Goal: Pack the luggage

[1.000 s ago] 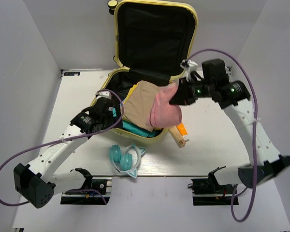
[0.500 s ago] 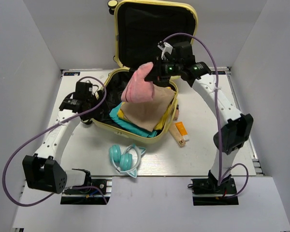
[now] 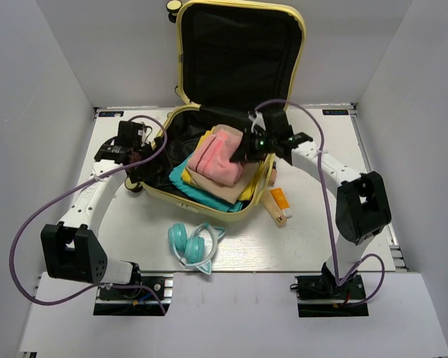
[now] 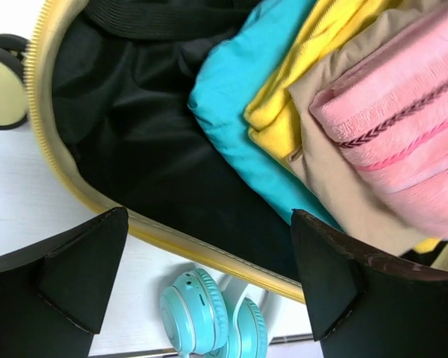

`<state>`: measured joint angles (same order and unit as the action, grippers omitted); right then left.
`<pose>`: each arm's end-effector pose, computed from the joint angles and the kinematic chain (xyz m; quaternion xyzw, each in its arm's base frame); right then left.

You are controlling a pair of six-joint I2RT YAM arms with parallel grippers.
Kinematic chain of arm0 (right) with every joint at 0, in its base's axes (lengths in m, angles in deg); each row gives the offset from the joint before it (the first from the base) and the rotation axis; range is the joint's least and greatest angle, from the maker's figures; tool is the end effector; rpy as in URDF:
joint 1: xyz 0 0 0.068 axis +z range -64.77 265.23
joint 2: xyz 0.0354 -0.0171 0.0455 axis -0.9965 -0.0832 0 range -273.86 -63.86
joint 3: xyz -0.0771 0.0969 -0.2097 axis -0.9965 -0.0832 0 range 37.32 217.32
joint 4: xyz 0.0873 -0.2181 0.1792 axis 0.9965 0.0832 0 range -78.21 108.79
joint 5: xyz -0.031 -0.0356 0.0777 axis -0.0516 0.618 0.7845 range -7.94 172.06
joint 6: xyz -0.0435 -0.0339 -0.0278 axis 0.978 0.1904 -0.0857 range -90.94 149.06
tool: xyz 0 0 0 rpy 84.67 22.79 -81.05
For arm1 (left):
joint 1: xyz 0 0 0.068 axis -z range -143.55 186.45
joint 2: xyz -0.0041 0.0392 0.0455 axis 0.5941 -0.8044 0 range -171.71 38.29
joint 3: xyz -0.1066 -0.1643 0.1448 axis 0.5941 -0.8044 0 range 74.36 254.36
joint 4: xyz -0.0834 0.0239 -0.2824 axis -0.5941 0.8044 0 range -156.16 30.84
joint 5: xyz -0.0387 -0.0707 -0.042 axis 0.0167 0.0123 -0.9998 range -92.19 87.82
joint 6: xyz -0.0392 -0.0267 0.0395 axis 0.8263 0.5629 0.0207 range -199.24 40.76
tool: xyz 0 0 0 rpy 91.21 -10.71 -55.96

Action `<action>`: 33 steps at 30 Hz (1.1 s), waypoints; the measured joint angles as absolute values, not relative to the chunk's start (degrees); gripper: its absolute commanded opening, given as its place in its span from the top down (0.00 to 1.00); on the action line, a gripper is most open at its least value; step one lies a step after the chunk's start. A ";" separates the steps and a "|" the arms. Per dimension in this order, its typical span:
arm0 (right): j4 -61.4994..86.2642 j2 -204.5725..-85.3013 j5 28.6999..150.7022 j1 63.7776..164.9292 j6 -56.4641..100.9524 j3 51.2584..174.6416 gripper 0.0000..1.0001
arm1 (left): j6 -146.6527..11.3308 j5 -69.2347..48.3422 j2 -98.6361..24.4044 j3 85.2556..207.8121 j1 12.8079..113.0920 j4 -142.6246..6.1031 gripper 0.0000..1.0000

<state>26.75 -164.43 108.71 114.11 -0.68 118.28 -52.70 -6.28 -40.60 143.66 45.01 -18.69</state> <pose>0.3778 0.2323 0.2397 -0.1007 0.8622 0.3995 0.2947 0.3234 -0.0520 0.2540 -0.1397 0.9482 -0.1181 0.2598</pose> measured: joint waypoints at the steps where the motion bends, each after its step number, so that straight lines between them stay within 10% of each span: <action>1: 26.79 -164.37 108.65 114.09 -1.22 115.86 1.00 | -52.74 -6.76 -40.86 143.68 45.01 -18.76 0.00; 10: 25.46 -157.13 104.85 113.50 -3.23 108.51 1.00 | -54.88 -10.11 -44.49 145.32 48.11 -20.49 0.00; 16: 29.92 -156.28 101.74 111.82 -3.37 110.92 0.50 | -57.88 -10.72 -49.43 150.85 54.73 -23.77 0.00; 20: 31.88 -156.28 100.54 110.83 -3.39 111.47 0.36 | -58.86 -10.74 -55.88 157.98 56.99 -25.36 0.02; 24: 35.60 -156.30 98.55 110.07 -2.45 112.49 0.36 | -59.47 -10.72 -62.22 163.42 58.41 -26.43 0.11; 28: 38.99 -156.17 96.23 109.63 -0.50 114.77 0.79 | -60.26 -10.85 -68.21 167.40 59.85 -27.04 0.35; 33: 43.40 -156.15 96.82 109.28 3.48 120.67 0.84 | -61.09 -12.40 -72.12 169.04 61.33 -27.18 0.71</action>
<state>43.40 -156.15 96.82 109.28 3.48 120.67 -61.09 -12.40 -72.12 169.04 61.33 -27.18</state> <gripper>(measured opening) 0.156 0.370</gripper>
